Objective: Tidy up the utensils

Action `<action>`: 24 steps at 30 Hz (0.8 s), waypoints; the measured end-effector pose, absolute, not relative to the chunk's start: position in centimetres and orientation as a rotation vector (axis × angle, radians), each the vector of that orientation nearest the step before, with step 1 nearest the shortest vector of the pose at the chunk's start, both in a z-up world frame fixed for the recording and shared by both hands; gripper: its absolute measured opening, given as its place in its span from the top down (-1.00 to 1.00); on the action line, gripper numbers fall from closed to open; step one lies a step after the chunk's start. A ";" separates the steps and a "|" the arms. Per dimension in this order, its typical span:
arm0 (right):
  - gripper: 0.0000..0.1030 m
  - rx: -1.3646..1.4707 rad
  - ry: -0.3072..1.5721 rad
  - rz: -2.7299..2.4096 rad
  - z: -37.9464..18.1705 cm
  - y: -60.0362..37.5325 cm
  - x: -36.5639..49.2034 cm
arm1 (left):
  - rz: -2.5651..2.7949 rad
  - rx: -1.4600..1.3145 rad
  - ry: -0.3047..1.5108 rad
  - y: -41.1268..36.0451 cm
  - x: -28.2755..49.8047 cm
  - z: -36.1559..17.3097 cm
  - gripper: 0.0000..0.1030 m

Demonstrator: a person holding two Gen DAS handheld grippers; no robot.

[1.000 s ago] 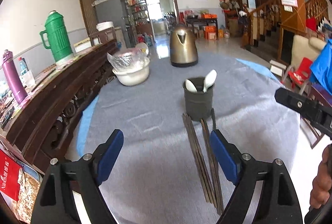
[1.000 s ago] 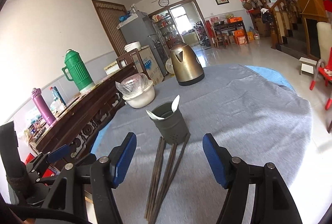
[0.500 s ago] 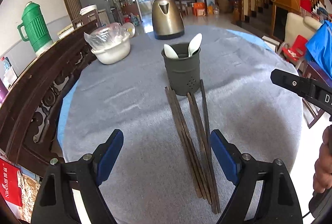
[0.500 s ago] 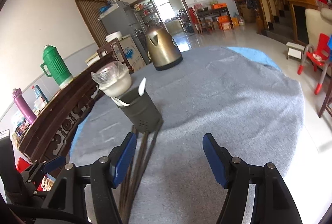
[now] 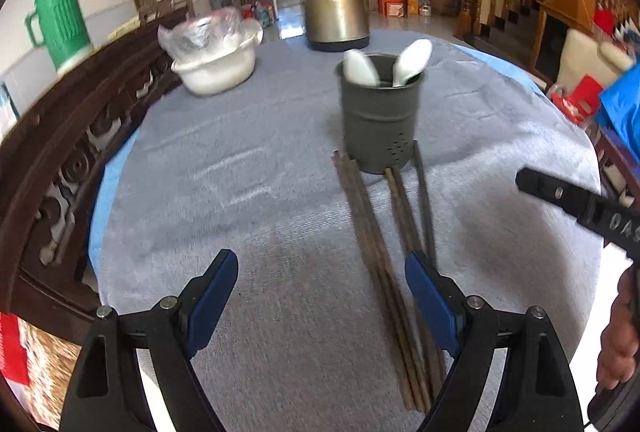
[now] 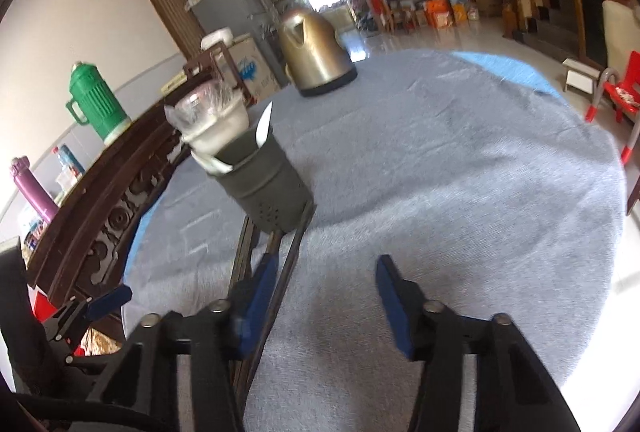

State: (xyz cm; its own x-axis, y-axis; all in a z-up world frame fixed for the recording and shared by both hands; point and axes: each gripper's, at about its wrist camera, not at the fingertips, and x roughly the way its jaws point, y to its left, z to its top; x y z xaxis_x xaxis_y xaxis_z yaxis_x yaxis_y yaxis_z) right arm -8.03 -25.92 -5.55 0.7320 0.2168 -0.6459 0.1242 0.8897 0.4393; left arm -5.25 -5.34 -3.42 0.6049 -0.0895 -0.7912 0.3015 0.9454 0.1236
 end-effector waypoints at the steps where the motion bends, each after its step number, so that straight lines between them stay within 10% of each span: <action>1: 0.25 0.483 0.772 0.058 -5.9 -25.7 -7.6 | -0.226 0.226 0.907 -4.6 -4.7 -3.5 -0.67; 24: 0.59 0.321 0.989 -0.004 -10.1 -20.1 0.1 | -0.345 0.003 1.109 -3.6 1.1 -7.9 -0.38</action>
State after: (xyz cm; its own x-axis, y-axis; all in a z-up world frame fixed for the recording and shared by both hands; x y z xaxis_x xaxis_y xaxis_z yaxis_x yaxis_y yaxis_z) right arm 0.12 -20.13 -10.09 0.5535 0.1413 -0.8208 0.1485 0.9530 0.2642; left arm 1.08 -3.56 -7.91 0.3983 -0.2707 -0.8764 0.2737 0.9470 -0.1681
